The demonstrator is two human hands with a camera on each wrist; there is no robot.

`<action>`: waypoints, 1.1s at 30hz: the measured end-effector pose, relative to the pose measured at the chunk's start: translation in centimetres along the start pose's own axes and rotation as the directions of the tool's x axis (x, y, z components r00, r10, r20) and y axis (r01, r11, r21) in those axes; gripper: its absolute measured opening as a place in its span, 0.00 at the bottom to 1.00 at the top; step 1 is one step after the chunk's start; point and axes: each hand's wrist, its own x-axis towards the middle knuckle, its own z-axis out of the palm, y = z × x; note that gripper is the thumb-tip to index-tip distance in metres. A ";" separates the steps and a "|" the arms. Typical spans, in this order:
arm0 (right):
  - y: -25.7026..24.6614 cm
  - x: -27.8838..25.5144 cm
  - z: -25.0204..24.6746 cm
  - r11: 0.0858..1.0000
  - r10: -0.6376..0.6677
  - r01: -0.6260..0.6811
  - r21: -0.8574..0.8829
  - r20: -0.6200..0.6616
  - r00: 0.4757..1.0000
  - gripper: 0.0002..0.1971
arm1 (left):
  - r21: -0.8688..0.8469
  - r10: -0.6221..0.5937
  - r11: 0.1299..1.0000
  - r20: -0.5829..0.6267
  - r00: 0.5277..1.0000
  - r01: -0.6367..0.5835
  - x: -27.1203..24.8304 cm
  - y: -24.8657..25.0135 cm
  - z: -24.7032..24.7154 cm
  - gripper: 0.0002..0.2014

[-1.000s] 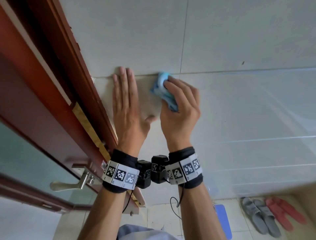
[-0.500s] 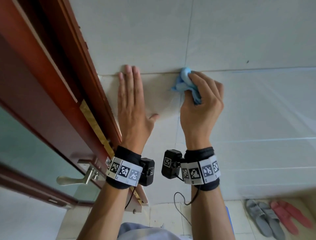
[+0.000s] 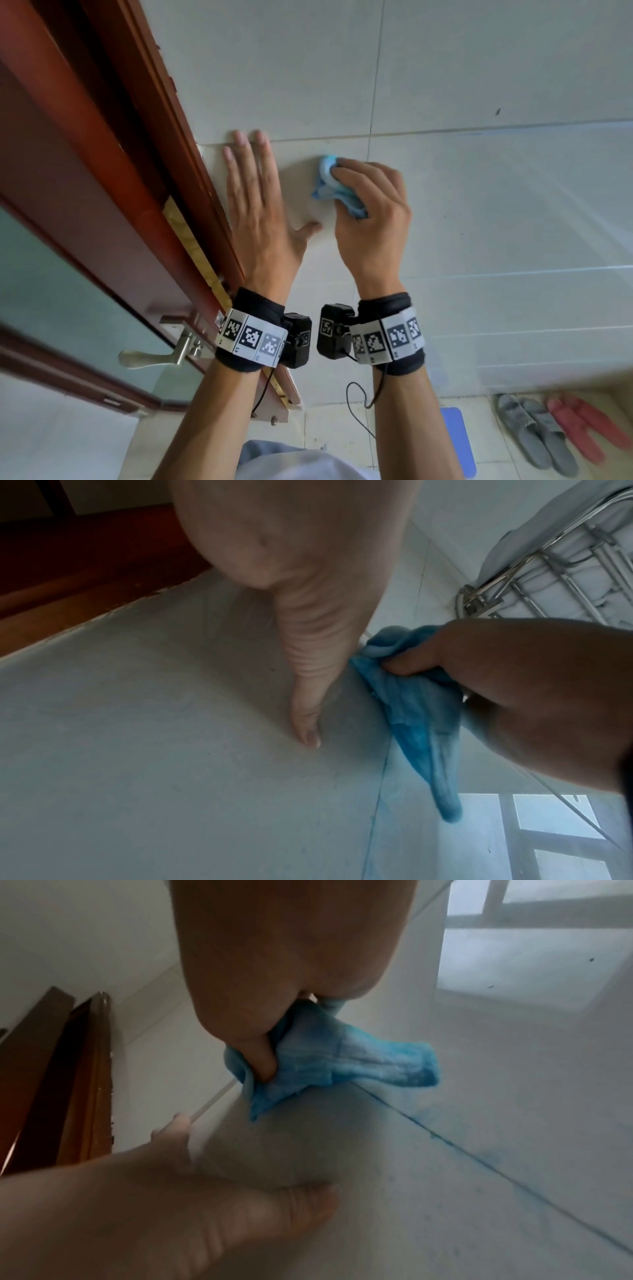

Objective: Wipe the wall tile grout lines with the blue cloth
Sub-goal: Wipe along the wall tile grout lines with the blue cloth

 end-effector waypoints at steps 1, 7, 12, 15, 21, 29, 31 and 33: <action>0.3 0.0 0.0 1.000 -0.005 0.005 0.000 -0.030 1.000 0.14 | -0.003 0.005 1.000 0.002 1.000 -0.005 -0.1 -0.1 -0.1 0.73; 4.6 -6.1 1.6 0.995 -0.082 0.069 -0.072 -0.195 0.977 0.08 | -0.015 0.059 0.998 0.030 0.998 -0.058 -0.1 -1.5 -0.9 0.73; 5.9 -10.2 1.2 0.993 0.011 -0.037 -0.114 -0.216 0.976 0.07 | -0.052 0.061 0.997 0.046 0.997 -0.058 -1.5 -2.2 -0.6 0.72; 4.0 -7.5 0.4 0.996 -0.009 -0.011 -0.087 -0.229 0.973 0.07 | -0.070 0.091 0.994 0.080 0.993 -0.085 -2.9 -1.8 0.0 0.70; 0.7 2.2 0.4 0.999 -0.040 0.029 -0.034 -0.418 0.908 0.13 | -0.032 0.095 0.995 0.082 0.992 -0.093 -2.6 -1.0 0.3 0.71; 5.5 -9.1 2.0 0.984 0.017 -0.080 -0.162 -0.355 0.935 0.10 | -0.033 0.128 0.991 0.060 0.990 -0.126 -2.3 -1.8 1.0 0.67; 5.8 -10.5 2.0 0.982 0.040 -0.100 -0.163 -0.333 0.942 0.11 | -0.034 0.127 0.991 0.061 0.990 -0.126 -2.2 -1.8 1.2 0.68; 5.0 -9.3 1.6 0.981 0.048 -0.103 -0.161 -0.314 0.948 0.10 | -0.047 0.127 0.991 0.064 0.990 -0.124 -2.2 -1.6 1.2 0.68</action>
